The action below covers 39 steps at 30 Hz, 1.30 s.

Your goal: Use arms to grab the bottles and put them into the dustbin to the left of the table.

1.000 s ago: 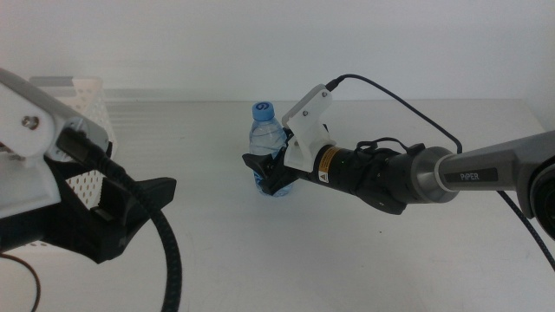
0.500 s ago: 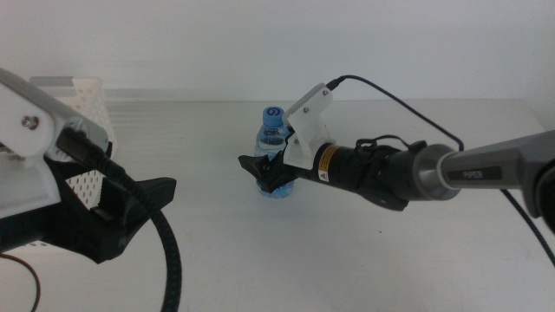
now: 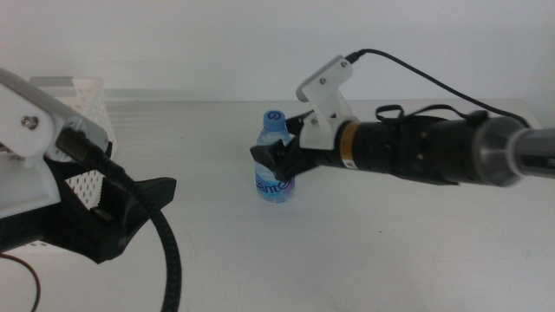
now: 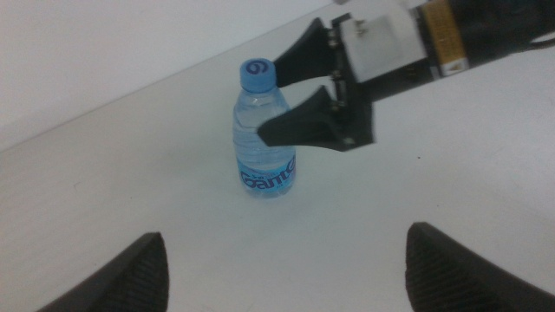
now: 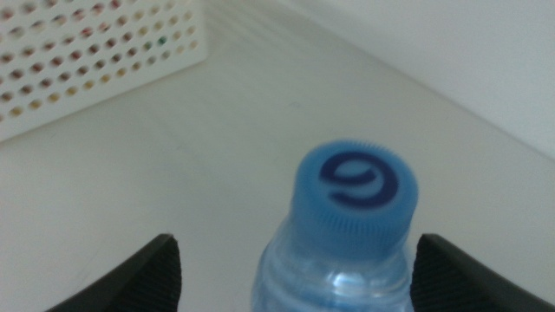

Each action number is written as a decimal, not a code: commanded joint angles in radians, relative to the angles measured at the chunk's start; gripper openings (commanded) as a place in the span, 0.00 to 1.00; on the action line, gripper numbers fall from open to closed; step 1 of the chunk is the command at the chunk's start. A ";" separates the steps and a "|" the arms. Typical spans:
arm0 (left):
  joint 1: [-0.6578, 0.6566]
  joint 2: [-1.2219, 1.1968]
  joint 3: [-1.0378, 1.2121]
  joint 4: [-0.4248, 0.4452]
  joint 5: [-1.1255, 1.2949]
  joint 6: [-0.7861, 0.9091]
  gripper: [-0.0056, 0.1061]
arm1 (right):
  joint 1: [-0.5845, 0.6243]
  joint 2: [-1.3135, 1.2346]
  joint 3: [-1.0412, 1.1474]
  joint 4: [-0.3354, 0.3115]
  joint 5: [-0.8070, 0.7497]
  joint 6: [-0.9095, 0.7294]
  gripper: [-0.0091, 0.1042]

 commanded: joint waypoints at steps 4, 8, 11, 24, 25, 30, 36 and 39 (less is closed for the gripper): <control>-0.005 -0.006 -0.026 -0.029 -0.068 -0.006 0.86 | -0.004 -0.186 0.089 -0.008 -0.044 0.016 0.78; -0.005 -0.006 -0.026 -0.029 -0.068 -0.006 0.86 | -0.003 -0.299 0.151 -0.009 -0.027 0.062 0.78; -0.005 -0.006 -0.026 -0.029 -0.068 -0.006 0.86 | -0.003 -0.374 0.189 -0.034 -0.007 0.146 0.78; -0.005 -0.006 -0.026 -0.029 -0.068 -0.006 0.86 | -0.023 -0.616 0.288 -0.161 0.056 0.351 0.78; -0.005 -0.006 -0.026 -0.029 -0.068 -0.006 0.86 | -0.023 -0.642 0.307 -0.077 0.060 0.275 0.78; -0.005 -0.006 -0.026 -0.029 -0.068 -0.006 0.86 | 0.000 -0.768 0.381 0.306 0.180 -0.127 0.78; -0.005 -0.006 -0.026 -0.029 -0.068 -0.006 0.86 | 0.018 -0.880 0.385 0.707 0.420 -0.615 0.76; -0.005 -0.006 -0.026 -0.029 -0.068 -0.006 0.86 | 0.018 -0.915 0.385 0.874 0.487 -0.799 0.74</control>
